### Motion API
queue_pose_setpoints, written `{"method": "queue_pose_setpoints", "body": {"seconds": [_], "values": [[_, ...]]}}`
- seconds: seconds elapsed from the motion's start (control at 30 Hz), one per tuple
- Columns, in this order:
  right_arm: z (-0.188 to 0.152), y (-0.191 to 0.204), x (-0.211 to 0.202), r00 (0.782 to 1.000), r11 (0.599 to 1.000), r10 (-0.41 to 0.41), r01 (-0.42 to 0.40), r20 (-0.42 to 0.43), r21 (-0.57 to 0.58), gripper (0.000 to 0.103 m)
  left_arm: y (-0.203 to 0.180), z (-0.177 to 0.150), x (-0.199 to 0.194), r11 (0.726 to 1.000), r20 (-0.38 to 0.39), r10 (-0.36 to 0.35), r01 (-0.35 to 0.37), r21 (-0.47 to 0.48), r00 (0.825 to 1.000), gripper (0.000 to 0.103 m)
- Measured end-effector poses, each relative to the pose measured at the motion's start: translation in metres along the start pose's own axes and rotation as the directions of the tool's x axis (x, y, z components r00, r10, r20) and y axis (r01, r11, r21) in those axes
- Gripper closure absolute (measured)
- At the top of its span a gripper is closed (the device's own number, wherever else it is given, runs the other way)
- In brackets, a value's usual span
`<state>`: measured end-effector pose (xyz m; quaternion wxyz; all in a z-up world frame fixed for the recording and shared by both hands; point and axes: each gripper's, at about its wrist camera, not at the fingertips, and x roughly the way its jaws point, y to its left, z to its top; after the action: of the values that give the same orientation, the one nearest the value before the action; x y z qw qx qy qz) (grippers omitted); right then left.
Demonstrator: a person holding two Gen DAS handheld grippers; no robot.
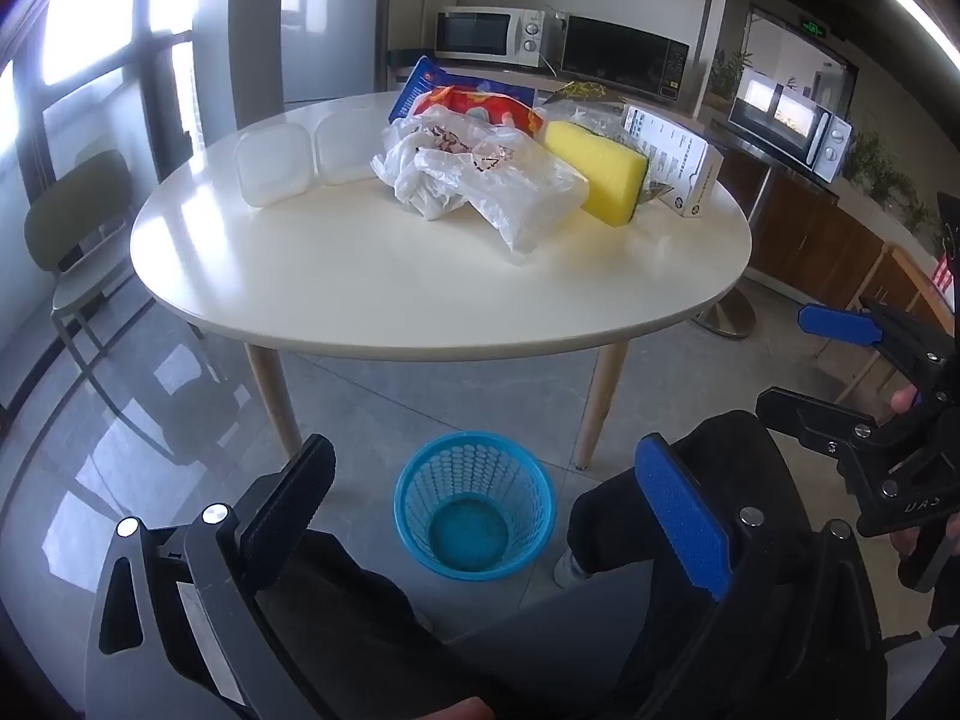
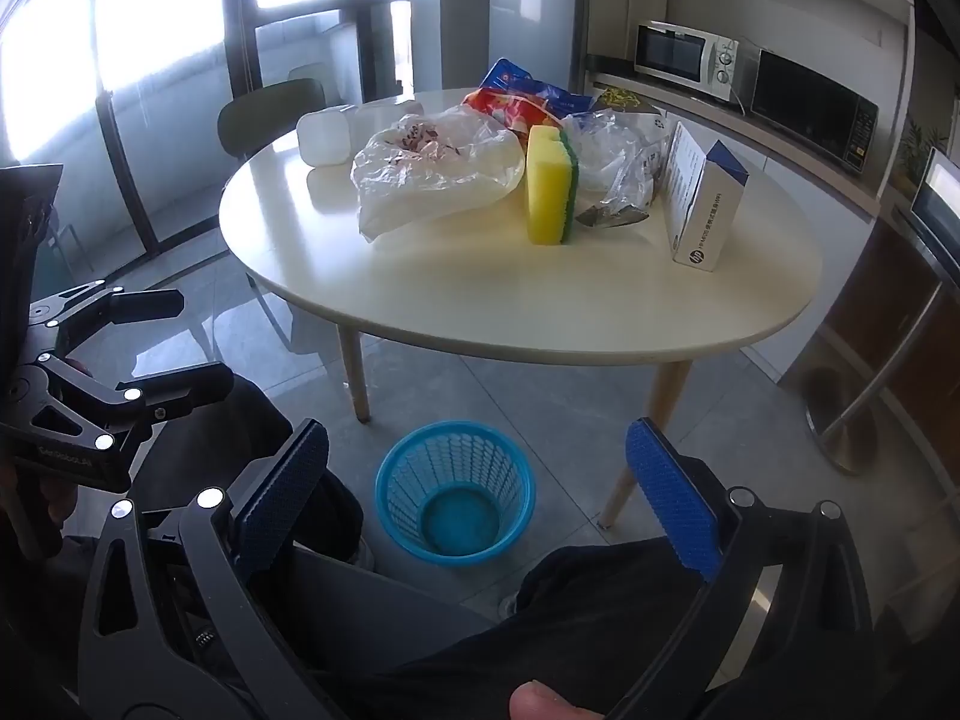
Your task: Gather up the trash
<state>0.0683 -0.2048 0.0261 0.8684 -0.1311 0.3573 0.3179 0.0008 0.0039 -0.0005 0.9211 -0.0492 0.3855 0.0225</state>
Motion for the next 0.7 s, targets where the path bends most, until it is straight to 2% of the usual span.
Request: {"method": "queue_pose_setpoints", "body": {"seconds": [0.7], "values": [[0.0042, -0.0001, 0.0006, 1.0, 1.0, 0.002, -0.002, -0.001, -0.005, 0.009, -0.0019, -0.0015, 0.0016, 1.0, -0.003, 0.007, -0.007, 0.001, 1.0, 0.005]]}}
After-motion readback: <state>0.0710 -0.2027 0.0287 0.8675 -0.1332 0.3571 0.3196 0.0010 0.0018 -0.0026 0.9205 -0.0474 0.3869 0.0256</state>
